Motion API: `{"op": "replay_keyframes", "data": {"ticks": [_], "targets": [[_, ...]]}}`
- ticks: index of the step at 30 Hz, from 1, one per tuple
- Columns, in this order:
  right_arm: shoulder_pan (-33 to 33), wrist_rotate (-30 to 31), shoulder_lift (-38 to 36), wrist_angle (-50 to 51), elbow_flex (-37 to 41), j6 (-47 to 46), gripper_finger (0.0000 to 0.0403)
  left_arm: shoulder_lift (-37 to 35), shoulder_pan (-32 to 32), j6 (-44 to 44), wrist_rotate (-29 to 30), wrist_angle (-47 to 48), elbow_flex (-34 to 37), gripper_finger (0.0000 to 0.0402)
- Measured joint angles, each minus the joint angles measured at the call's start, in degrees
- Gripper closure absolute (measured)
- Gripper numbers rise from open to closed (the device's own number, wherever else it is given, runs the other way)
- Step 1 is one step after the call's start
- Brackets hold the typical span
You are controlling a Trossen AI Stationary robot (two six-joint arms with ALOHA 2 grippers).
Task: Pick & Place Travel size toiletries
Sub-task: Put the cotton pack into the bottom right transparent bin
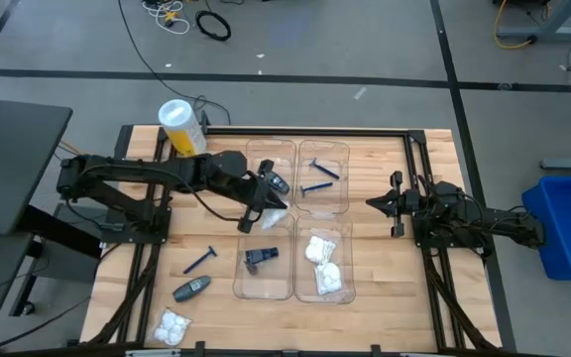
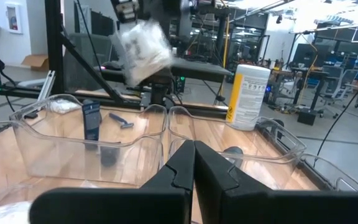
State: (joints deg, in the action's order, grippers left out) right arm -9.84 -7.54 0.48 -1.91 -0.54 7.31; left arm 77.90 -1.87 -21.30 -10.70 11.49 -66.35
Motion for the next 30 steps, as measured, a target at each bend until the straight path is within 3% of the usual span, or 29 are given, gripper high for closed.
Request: {"op": "replay_keyframes", "data": {"ticks": [8, 22, 30], "targets": [[0.0, -0.01, 0.44, -0.02, -0.01, 0.0, 0.0389, 4.14, 0.31, 0.04, -3.25, -2.61, -1.24, 0.04], [0.01, -0.03, 0.6, 0.0, 0.0, 0.0, 0.0389, 13.25, 0.31, -1.59, -7.17, -2.12, -14.09, 0.04], [0.0, -0.03, 0.6, 0.0, -0.01, 0.0, 0.0389, 14.78, 0.31, -1.8, -8.68, -2.08, -14.9, 0.04]]}}
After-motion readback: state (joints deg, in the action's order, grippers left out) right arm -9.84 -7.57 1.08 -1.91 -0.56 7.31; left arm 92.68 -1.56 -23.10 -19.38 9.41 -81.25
